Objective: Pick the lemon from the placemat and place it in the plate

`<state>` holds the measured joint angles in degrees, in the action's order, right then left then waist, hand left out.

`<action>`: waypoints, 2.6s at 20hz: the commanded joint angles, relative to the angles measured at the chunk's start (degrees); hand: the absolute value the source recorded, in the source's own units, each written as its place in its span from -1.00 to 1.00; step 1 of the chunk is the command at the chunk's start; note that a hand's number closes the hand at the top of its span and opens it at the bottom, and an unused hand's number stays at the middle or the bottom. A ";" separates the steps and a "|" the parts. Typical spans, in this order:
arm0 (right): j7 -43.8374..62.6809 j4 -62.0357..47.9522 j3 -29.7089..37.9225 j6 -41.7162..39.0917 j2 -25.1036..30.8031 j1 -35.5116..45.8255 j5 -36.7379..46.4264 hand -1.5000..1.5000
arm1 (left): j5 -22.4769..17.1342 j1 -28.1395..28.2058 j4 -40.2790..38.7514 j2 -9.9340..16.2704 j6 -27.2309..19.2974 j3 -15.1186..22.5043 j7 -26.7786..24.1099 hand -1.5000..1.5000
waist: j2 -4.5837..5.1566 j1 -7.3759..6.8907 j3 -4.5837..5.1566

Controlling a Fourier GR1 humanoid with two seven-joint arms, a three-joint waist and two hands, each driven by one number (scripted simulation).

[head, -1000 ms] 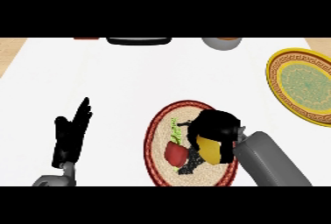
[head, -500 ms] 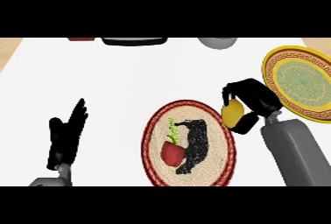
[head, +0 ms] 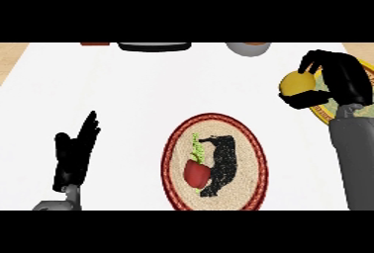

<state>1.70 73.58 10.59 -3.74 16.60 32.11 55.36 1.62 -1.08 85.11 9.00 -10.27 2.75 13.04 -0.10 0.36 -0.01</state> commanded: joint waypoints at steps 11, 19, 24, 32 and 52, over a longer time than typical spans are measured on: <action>5.25 -10.03 11.70 7.35 8.54 5.60 -3.07 1.00 | 1.58 -2.71 -2.79 -1.56 0.53 -0.27 -0.58 0.00 | 0.20 -0.69 0.01; -4.08 -34.98 14.13 15.36 15.48 12.29 -1.81 1.00 | 1.63 -4.74 -1.71 -1.50 1.20 -0.59 1.88 0.00 | 0.60 -1.67 -0.06; -3.81 -44.83 13.42 10.68 18.59 15.69 -0.81 1.00 | 2.55 -2.79 -0.87 -2.49 0.90 0.62 0.49 0.00 | 0.74 -2.21 -0.07; -10.91 -58.03 13.55 1.54 24.17 14.44 -0.58 1.00 | 2.59 -3.36 -2.25 -3.19 0.82 0.41 -1.16 0.00 | 1.35 -2.90 -0.19; -34.95 -63.04 35.42 -14.92 29.49 12.99 -26.04 -1.00 | 2.08 -2.64 0.56 -0.45 2.39 -1.57 2.34 0.00 | 0.78 -1.86 -0.22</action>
<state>-30.65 11.84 43.35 -14.40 44.53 47.15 32.74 3.62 -2.84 84.29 7.35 -8.36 1.66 13.04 0.64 -1.31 -0.23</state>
